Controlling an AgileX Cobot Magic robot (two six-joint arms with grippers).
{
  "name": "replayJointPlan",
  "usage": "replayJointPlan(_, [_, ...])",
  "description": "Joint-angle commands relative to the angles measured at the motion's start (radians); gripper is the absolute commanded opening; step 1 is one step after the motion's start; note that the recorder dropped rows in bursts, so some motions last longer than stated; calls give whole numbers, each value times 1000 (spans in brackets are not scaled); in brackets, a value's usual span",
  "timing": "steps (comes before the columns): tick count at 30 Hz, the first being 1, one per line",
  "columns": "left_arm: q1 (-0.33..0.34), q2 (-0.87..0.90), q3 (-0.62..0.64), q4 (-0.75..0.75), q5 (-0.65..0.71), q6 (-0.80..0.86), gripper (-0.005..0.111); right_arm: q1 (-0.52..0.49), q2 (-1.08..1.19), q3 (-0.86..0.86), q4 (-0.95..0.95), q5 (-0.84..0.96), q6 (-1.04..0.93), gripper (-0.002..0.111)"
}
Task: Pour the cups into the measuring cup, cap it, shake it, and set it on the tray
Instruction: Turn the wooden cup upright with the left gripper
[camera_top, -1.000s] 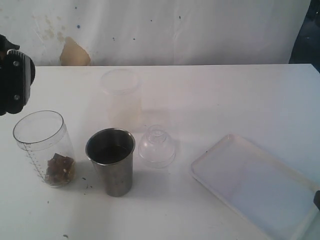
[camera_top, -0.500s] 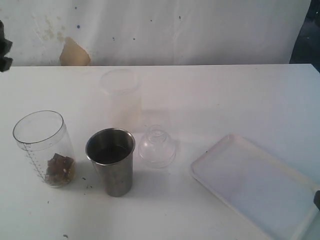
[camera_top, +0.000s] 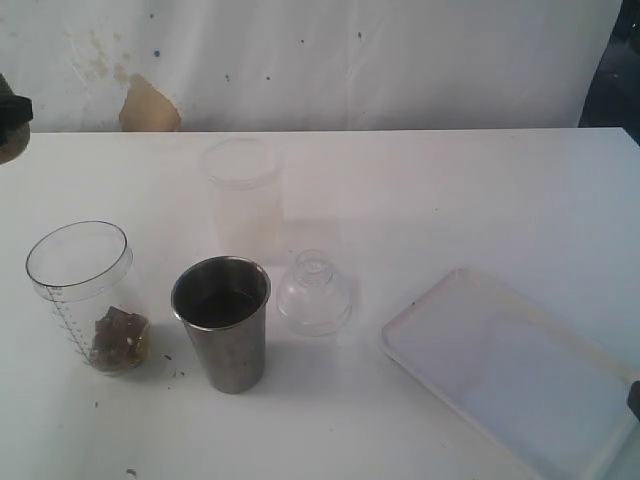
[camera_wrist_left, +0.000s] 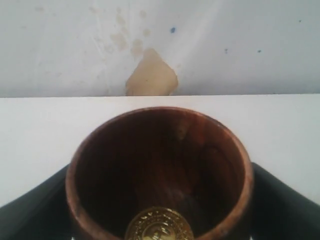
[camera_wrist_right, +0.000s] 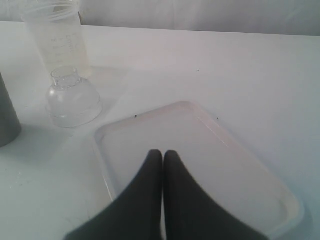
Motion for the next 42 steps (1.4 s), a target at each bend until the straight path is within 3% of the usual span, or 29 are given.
replayJointPlan(1, [15,46,2,-295,-108,197,0,1,-3,5,2,-2,1,0])
replayJointPlan(5, [13,77,85,-763,-269,515,0,1,-3,5,2,-2,1,0])
replayJointPlan(8, [13,99,134,-925,-358,783,0,1,-3,5,2,-2,1,0])
replayJointPlan(15, [13,206,135,-939,-360,1060,0,1,-3,5,2,-2,1,0])
replayJointPlan(21, [13,292,124,-939,-335,1030,0,1,-3,5,2,-2,1,0])
replayJointPlan(29, [13,395,193,-756,-612,964,0,1,-3,5,2,-2,1,0])
replayJointPlan(33, [13,439,200,-758,-632,946,1,1,-3,5,2,-2,1,0])
replayJointPlan(35, [13,463,201,-758,-622,933,11,1,-3,5,2,-2,1,0])
replayJointPlan(38, [13,503,201,-750,-620,903,41,1,-3,5,2,-2,1,0])
replayJointPlan(42, [13,510,201,-750,-620,903,64,1,-3,5,2,-2,1,0])
